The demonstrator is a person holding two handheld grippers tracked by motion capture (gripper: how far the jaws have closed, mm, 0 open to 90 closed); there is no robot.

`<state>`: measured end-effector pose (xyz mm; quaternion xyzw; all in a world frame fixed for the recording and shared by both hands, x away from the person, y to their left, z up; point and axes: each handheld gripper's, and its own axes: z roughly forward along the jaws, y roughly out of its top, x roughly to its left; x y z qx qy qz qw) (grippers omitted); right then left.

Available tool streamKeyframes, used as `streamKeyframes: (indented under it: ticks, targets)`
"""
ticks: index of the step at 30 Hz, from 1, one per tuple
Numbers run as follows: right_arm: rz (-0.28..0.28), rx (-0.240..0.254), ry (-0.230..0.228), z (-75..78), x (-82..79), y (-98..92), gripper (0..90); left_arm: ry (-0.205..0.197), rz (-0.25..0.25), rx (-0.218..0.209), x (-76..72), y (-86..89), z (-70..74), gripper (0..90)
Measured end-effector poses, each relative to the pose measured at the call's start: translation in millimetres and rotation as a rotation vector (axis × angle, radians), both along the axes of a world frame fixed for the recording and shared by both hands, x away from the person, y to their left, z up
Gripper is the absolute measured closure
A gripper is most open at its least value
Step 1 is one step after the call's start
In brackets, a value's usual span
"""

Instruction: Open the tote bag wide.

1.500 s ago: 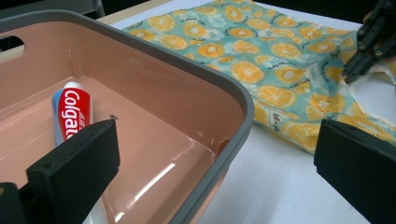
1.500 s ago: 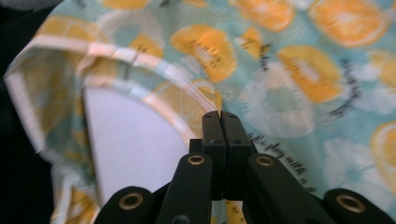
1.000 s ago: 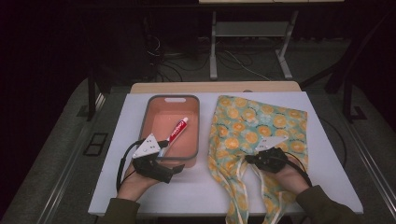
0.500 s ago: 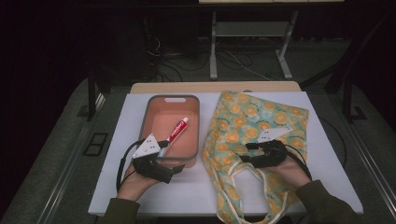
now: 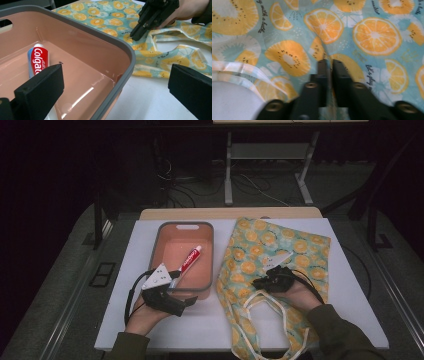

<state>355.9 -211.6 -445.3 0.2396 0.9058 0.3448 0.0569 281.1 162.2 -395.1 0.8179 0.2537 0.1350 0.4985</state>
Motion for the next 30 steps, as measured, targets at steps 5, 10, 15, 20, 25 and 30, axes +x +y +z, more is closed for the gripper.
streamKeyframes:
  ticks: [5,10,15,20,25,30]
  targets:
    - [-0.051,-0.010,-0.047,2.4,4.8,1.4,90.0,0.002,0.001,0.000,-0.1,0.0,0.0,0.0]
    - [-0.211,0.005,-0.091,5.5,24.3,-12.1,90.0,0.002,0.001,-0.001,-0.1,-0.1,0.0,0.0]
    - [-0.313,0.021,-0.077,0.6,39.7,-21.4,88.3,0.003,0.001,-0.003,-0.2,0.0,0.0,0.0]
    - [-0.287,0.090,-0.078,17.9,31.0,-29.5,53.4,0.003,0.001,-0.005,-0.2,0.1,-0.1,0.0]
    - [-0.264,0.108,-0.076,39.1,8.4,-51.6,43.5,0.003,0.001,-0.005,-0.3,0.1,-0.1,0.0]
    - [-0.267,0.125,-0.073,44.3,-20.1,-81.9,40.3,0.004,0.001,-0.004,-0.3,0.2,-0.1,0.0]
